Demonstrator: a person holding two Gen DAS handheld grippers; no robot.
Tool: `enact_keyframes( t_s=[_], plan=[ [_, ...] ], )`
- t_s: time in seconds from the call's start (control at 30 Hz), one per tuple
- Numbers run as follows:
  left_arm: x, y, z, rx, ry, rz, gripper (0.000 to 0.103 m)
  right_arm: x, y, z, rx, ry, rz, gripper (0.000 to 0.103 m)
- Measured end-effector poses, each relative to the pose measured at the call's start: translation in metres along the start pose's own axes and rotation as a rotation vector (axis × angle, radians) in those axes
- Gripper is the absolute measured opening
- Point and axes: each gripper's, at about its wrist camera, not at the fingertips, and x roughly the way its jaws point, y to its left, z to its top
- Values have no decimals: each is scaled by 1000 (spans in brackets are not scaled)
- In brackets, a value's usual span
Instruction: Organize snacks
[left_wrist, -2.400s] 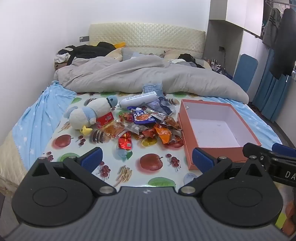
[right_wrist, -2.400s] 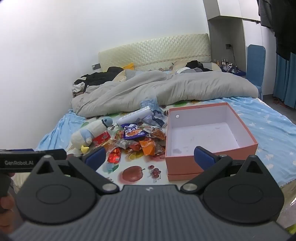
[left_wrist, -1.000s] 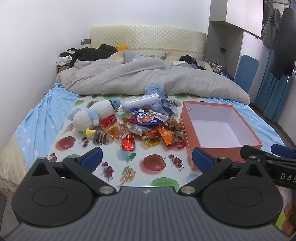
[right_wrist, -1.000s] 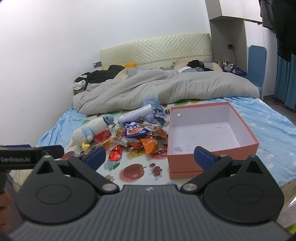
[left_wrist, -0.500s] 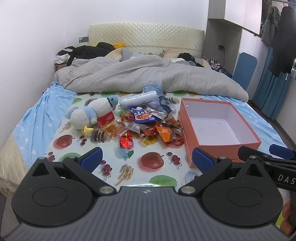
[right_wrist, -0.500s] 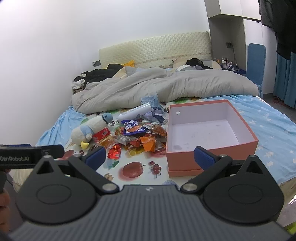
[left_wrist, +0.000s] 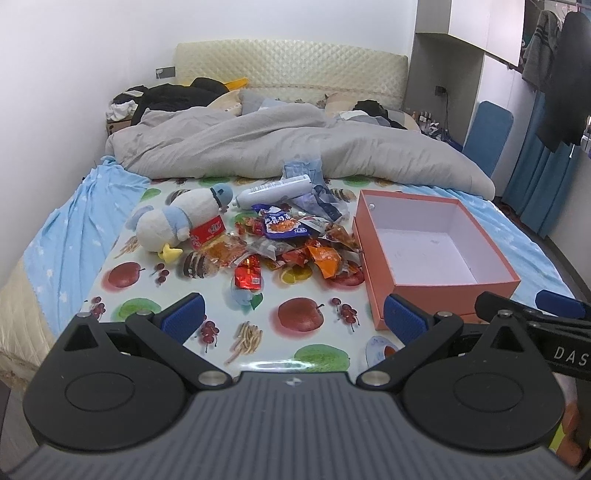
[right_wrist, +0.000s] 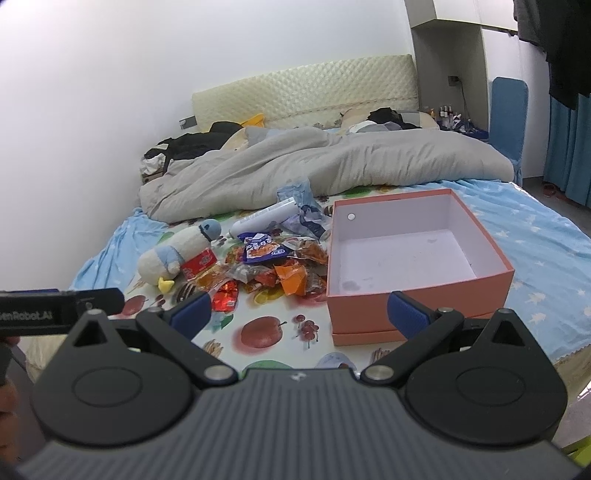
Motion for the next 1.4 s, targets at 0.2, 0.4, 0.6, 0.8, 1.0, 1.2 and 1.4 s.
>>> enact_keyframes(
  t_s=[0.2, 0.4, 0.6, 0.8, 1.0, 1.2, 1.4],
  plan=[
    [6, -1, -2, 8, 19, 6, 103, 3, -2, -2, 15, 18, 10, 103],
    [13, -1, 1, -5, 36, 17, 103, 8, -3, -3, 12, 40, 9, 103],
    [25, -6, 1, 20, 52, 17, 103, 13, -6, -6, 30, 60, 15, 103],
    [38, 0, 1, 10, 68, 20, 103, 25, -8, -10, 41, 91, 15, 103],
    [54, 8, 10, 3, 85, 41, 103, 40, -1, -4, 16, 94, 71, 103],
    [72, 15, 18, 1, 91, 46, 103, 62, 12, 3, -38, 102, 85, 103],
    [105, 32, 17, -11, 136, 54, 103, 88, 20, 3, -66, 128, 109, 103]
  ],
)
